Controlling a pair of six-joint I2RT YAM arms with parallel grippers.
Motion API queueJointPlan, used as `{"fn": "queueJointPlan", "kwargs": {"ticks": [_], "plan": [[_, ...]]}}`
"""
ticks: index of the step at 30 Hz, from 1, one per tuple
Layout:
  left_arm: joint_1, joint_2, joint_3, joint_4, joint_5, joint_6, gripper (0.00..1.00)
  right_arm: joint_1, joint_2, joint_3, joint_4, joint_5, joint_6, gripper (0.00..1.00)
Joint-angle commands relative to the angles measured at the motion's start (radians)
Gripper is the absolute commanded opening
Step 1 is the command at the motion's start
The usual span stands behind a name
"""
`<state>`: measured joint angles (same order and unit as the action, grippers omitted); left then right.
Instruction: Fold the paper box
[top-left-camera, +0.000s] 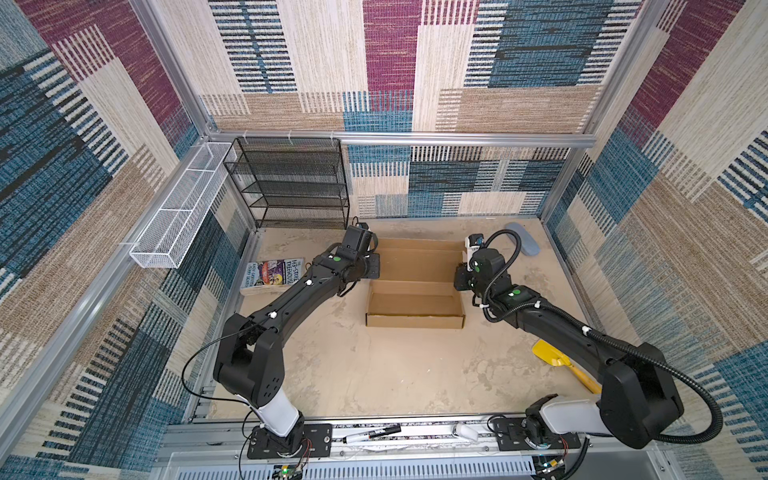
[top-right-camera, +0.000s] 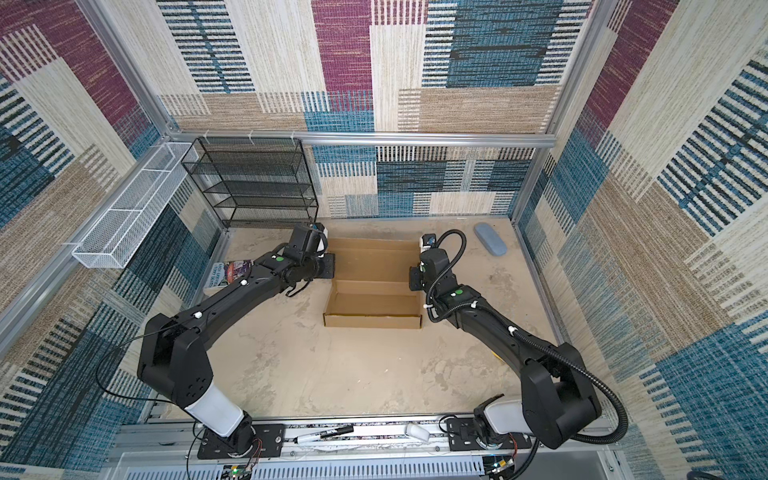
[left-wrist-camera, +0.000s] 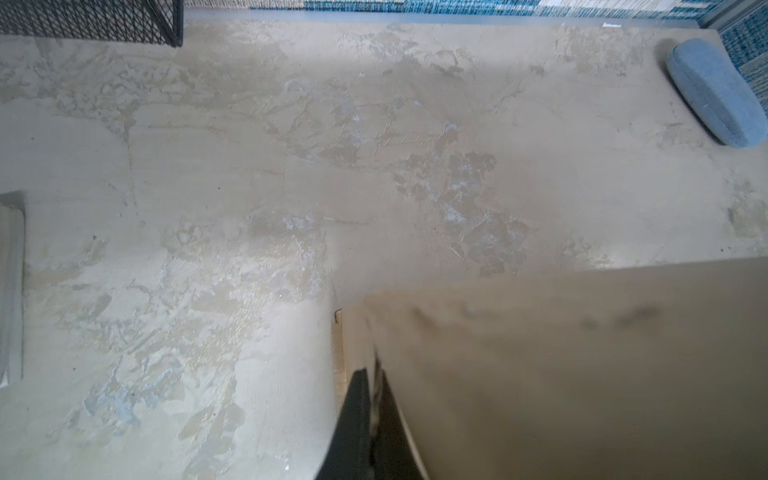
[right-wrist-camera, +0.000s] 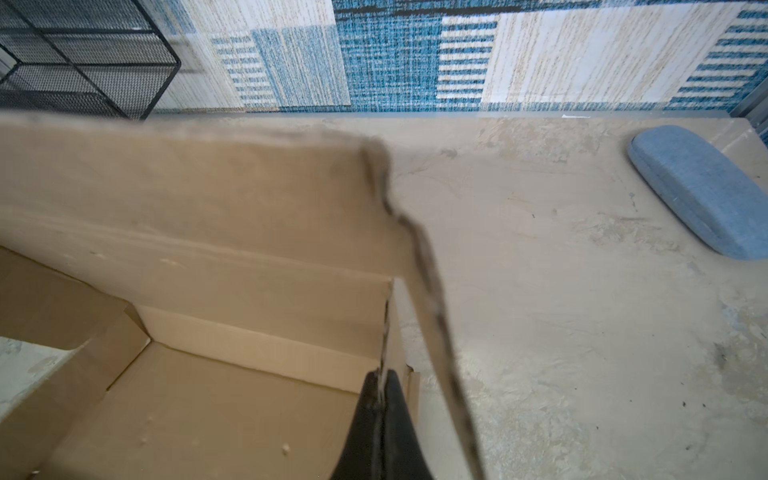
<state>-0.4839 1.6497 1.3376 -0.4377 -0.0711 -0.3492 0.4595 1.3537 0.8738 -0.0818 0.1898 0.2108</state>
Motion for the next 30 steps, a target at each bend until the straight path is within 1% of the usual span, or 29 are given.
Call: {"fn": "queueJointPlan", "kwargs": {"ticks": [1, 8, 14, 19, 22, 25, 30], "plan": [[-0.001, -0.027, -0.027, 0.051, 0.072, -0.03, 0.0, 0.01, -0.022, -0.039, 0.077, -0.085, -0.011, 0.02], [-0.001, -0.079, -0.094, 0.085, 0.085, -0.048, 0.0, 0.021, -0.096, -0.102, 0.111, -0.074, -0.006, 0.02], [-0.003, -0.1, -0.131, 0.1, 0.1, -0.062, 0.0, 0.031, -0.112, -0.112, 0.109, -0.077, 0.001, 0.02], [-0.002, -0.137, -0.181, 0.13, 0.096, -0.076, 0.0, 0.065, -0.12, -0.139, 0.124, -0.057, 0.014, 0.03], [-0.004, -0.164, -0.213, 0.146, 0.1, -0.087, 0.0, 0.096, -0.139, -0.181, 0.154, -0.045, 0.018, 0.03], [-0.005, -0.193, -0.252, 0.174, 0.095, -0.096, 0.0, 0.124, -0.166, -0.219, 0.188, -0.003, 0.021, 0.03], [-0.007, -0.222, -0.298, 0.196, 0.093, -0.101, 0.0, 0.14, -0.194, -0.249, 0.215, 0.017, 0.024, 0.05]]}}
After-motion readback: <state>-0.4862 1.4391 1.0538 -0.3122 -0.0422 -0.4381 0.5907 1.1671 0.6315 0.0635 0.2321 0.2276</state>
